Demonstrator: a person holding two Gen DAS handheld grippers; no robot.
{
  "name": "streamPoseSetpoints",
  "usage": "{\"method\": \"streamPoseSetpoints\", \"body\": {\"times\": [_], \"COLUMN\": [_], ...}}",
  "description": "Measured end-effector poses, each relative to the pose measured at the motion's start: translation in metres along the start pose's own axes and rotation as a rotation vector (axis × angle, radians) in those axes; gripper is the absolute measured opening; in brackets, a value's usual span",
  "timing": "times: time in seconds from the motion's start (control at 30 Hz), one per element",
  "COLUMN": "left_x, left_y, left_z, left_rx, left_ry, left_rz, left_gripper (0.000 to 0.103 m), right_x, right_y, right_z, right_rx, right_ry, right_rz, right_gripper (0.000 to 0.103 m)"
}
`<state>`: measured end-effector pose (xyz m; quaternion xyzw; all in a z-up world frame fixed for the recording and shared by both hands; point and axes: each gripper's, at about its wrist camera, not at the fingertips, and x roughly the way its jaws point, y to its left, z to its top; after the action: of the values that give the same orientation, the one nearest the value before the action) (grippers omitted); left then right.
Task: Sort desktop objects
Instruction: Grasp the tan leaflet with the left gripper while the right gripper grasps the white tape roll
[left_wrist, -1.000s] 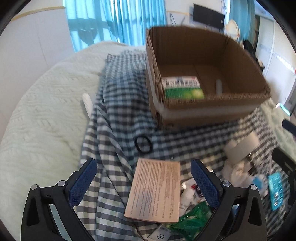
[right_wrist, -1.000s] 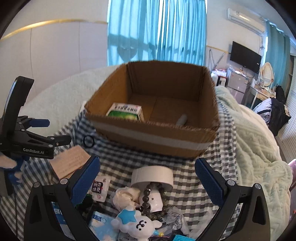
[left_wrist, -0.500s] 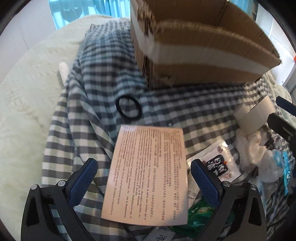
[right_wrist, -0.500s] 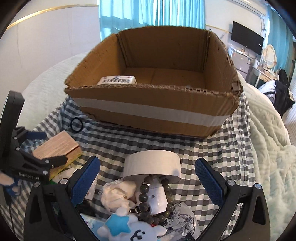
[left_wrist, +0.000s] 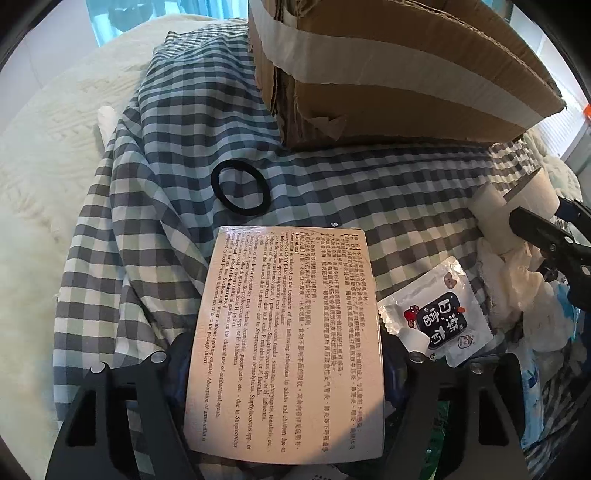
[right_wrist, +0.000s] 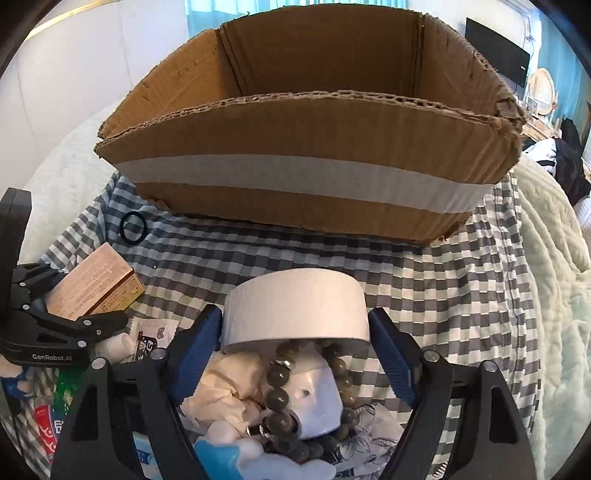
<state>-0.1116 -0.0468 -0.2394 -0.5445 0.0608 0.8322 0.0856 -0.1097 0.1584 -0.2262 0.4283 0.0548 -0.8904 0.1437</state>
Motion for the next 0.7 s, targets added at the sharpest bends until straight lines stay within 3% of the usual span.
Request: {"method": "streamPoseSetpoints", "body": {"times": [0.33, 0.7], "left_x": [-0.027, -0.075], "left_y": [-0.006, -0.021], "left_z": [0.0, -0.006], "left_rx": [0.0, -0.008], "left_ry": [-0.046, -0.16], "left_rz": [0.029, 0.059], "left_gripper": [0.076, 0.076], "right_x": [-0.024, -0.065], "right_y": [-0.004, 0.004], "right_z": [0.0, 0.008], "right_rx": [0.008, -0.004], "right_ry": [-0.052, -0.162], "right_rz": [-0.009, -0.014], "right_gripper": [0.08, 0.08]}}
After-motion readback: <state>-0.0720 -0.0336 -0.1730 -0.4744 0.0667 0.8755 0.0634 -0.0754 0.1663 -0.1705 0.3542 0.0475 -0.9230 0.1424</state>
